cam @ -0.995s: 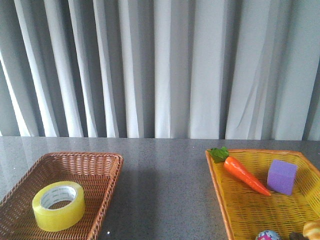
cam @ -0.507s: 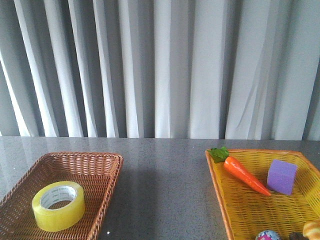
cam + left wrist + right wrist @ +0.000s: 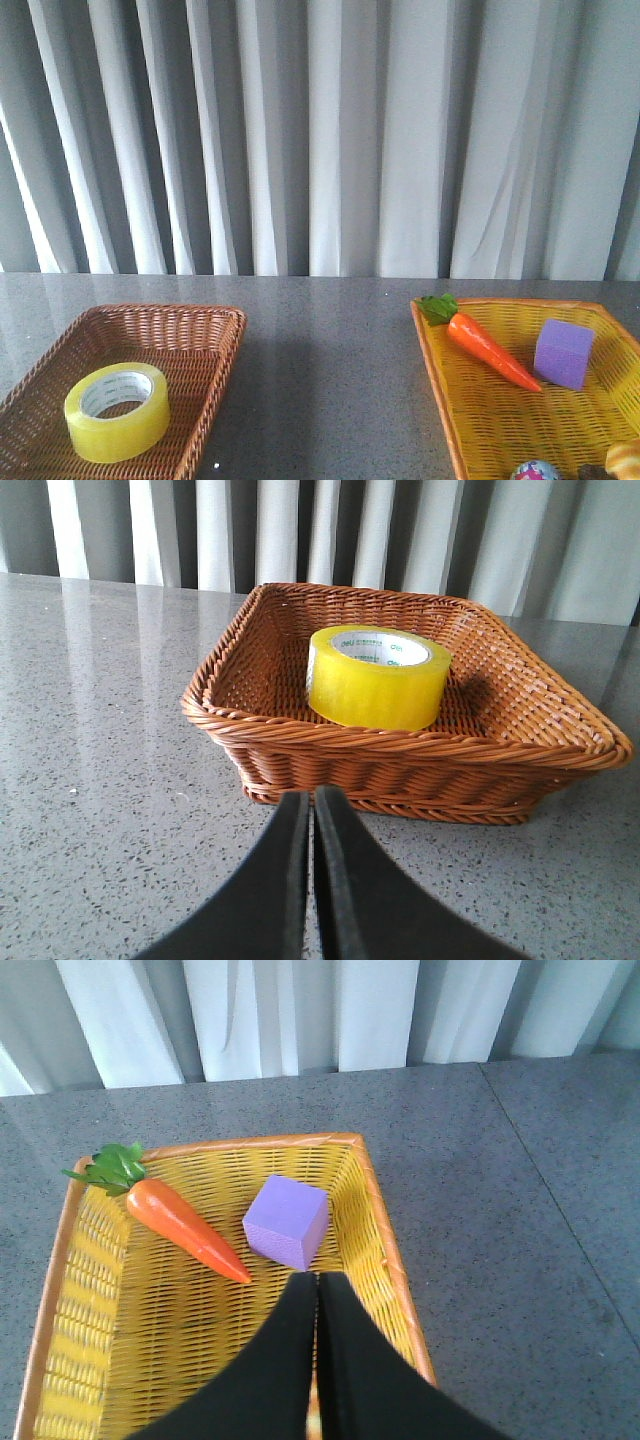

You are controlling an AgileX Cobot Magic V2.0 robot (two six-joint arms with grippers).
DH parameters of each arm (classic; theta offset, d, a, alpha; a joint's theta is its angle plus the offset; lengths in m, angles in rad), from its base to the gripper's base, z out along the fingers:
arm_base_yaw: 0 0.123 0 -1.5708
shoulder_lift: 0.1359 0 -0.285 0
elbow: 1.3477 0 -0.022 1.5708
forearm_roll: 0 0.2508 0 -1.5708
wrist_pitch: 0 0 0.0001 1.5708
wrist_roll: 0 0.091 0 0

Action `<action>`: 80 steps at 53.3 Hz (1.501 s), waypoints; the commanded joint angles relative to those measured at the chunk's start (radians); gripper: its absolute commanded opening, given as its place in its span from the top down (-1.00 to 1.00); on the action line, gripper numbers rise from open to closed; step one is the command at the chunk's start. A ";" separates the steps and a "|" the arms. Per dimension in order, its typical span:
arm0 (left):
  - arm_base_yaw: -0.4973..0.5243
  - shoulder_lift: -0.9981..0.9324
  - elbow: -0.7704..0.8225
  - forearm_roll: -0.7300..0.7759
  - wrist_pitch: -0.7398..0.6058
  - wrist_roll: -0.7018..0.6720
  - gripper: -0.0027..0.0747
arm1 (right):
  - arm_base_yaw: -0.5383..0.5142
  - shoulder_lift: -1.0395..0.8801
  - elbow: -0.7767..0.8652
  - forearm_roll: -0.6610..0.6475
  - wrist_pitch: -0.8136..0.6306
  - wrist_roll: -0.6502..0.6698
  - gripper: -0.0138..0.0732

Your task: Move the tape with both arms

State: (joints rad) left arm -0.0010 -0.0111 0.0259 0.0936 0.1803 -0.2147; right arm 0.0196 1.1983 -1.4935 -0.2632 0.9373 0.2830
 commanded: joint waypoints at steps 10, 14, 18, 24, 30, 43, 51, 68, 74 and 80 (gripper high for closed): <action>0.000 -0.017 -0.022 -0.009 -0.067 -0.005 0.95 | -0.008 -0.177 0.187 0.062 -0.307 -0.103 0.70; 0.000 -0.017 -0.022 -0.009 -0.067 -0.005 0.95 | -0.008 -0.291 0.357 0.082 -0.487 -0.145 0.70; 0.000 -0.017 -0.022 -0.009 -0.067 -0.005 0.95 | -0.008 -0.430 0.541 0.107 -0.604 -0.168 0.70; 0.000 -0.017 -0.022 -0.009 -0.067 -0.005 0.95 | -0.008 -0.615 0.764 0.143 -0.648 -0.170 0.70; 0.000 -0.017 -0.023 -0.009 -0.067 -0.005 0.95 | -0.008 -0.799 0.974 0.151 -0.652 -0.190 0.70; 0.000 -0.017 -0.023 -0.009 -0.067 -0.005 0.95 | -0.008 -1.156 1.366 0.150 -0.763 -0.190 0.70; 0.000 -0.016 -0.023 -0.008 -0.066 -0.005 0.95 | -0.008 -1.215 1.528 0.155 -0.895 -0.186 0.70; 0.000 -0.016 -0.023 -0.008 -0.066 -0.005 0.95 | -0.008 -1.225 1.528 0.165 -0.862 -0.192 0.70; 0.000 -0.016 -0.023 -0.008 -0.066 -0.005 0.95 | -0.008 -1.225 1.528 0.165 -0.862 -0.192 0.70; 0.000 -0.016 -0.023 -0.008 -0.066 -0.005 0.95 | -0.008 -1.225 1.528 0.169 -0.863 -0.187 0.70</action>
State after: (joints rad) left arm -0.0010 -0.0111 0.0259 0.0936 0.1862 -0.2147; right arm 0.0196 -0.0110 0.0252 -0.0890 0.1527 0.0991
